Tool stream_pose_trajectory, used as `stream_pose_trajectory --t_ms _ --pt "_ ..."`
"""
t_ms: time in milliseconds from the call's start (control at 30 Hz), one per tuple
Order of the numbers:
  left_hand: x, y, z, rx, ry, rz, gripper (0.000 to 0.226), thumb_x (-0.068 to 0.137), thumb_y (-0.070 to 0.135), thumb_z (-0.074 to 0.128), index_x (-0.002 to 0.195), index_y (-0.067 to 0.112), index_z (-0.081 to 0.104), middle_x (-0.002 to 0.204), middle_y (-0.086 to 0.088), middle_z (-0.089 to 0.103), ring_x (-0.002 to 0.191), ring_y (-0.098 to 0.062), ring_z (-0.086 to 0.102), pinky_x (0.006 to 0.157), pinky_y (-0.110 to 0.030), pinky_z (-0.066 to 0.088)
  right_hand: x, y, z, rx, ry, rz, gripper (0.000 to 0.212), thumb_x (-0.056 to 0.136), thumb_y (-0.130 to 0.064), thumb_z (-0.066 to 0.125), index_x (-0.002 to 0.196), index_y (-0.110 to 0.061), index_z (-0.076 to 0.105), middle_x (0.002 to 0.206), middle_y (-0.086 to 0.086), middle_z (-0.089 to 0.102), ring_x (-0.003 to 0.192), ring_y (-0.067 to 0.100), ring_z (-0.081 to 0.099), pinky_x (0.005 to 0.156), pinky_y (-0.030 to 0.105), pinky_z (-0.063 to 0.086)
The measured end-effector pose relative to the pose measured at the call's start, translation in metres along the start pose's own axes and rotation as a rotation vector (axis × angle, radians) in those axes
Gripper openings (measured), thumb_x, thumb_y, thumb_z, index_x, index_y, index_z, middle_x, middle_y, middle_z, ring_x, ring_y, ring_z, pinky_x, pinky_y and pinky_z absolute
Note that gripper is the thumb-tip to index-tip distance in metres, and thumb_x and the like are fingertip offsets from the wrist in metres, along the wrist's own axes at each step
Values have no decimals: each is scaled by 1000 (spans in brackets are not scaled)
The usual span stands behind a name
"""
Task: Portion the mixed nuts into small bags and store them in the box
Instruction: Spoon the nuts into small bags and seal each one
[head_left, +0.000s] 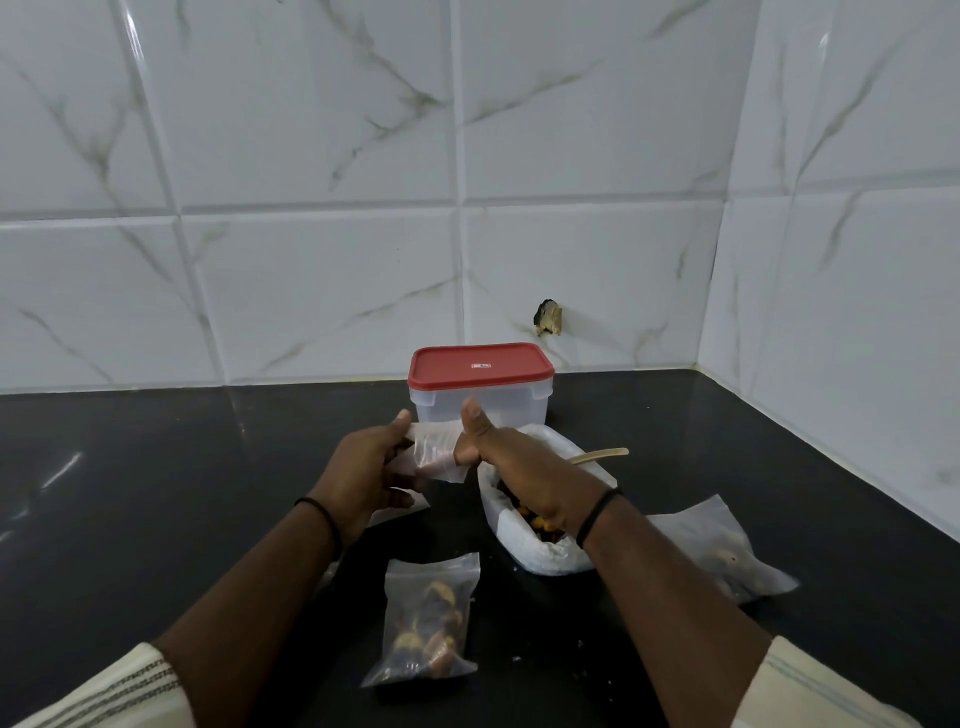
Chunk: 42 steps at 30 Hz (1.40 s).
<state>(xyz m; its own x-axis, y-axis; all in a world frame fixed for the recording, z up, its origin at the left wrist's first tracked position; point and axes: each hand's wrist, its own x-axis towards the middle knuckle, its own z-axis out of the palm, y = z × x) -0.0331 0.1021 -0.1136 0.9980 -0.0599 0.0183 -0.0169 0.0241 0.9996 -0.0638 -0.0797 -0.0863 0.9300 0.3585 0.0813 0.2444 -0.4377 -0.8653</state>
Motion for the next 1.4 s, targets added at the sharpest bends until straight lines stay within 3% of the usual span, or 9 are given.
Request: stream_pose_trajectory --t_ms 167,300,433,567,833,1000,1233,1333,1400 --pt "6 -3 -4 -49 92 6 39 93 42 60 92 3 65 78 -16 62 60 -22 59 49 -31 47 -8 -7 -2 25 -38 -53 101 77 -83 17 106 -5 73 113 6 71 113 17 61 113 40 35" --pt "5 -4 -5 -42 118 50 39 94 37 59 77 3 68 80 -23 62 77 -32 54 76 -45 47 -20 -11 -1 89 -68 -46 69 101 -53 23 76 -1 62 73 -8 63 77 2 59 87 18 40" --pt "8 -6 -3 44 180 81 43 96 37 56 76 2 70 75 -18 66 69 -26 57 68 -37 49 -17 -13 4 140 -103 -24 66 97 -61 30 89 -10 70 88 -11 71 100 11 63 104 24 40" --pt "9 -7 -3 53 206 112 48 99 37 51 85 -5 70 80 -23 70 70 -30 62 68 -37 52 -4 -3 11 46 -129 -16 117 58 -103 27 126 -16 66 131 5 64 127 19 55 116 42 32" --pt "14 -11 -4 228 293 231 50 103 36 42 85 0 72 84 -18 72 84 -34 67 80 -42 52 3 -4 11 -377 -60 -100 140 40 -105 -12 133 -29 59 137 12 58 136 34 41 115 64 14" --pt "20 -15 -9 276 302 222 43 102 34 45 85 4 73 89 -16 71 89 -35 66 86 -48 54 7 -3 15 -114 -78 -70 140 40 -110 13 117 -8 69 120 12 68 120 30 58 113 51 34" --pt "16 -13 -7 180 258 217 41 100 36 48 88 3 69 94 -22 68 85 -37 63 67 -38 51 -12 -11 14 25 -174 -55 98 74 -82 23 94 4 66 99 25 64 96 25 57 106 46 42" --pt "15 -10 -7 181 288 252 50 101 43 44 92 2 70 95 -20 69 94 -36 64 81 -44 53 -18 -18 10 -49 -151 -67 63 95 -62 22 91 -13 62 80 3 57 83 17 48 96 39 42" --pt "9 -4 -3 173 312 316 55 100 48 41 91 2 71 92 -19 70 88 -29 64 74 -38 52 -22 -21 7 -64 -135 -72 55 99 -55 22 89 -19 62 80 -2 57 81 14 49 94 36 41"
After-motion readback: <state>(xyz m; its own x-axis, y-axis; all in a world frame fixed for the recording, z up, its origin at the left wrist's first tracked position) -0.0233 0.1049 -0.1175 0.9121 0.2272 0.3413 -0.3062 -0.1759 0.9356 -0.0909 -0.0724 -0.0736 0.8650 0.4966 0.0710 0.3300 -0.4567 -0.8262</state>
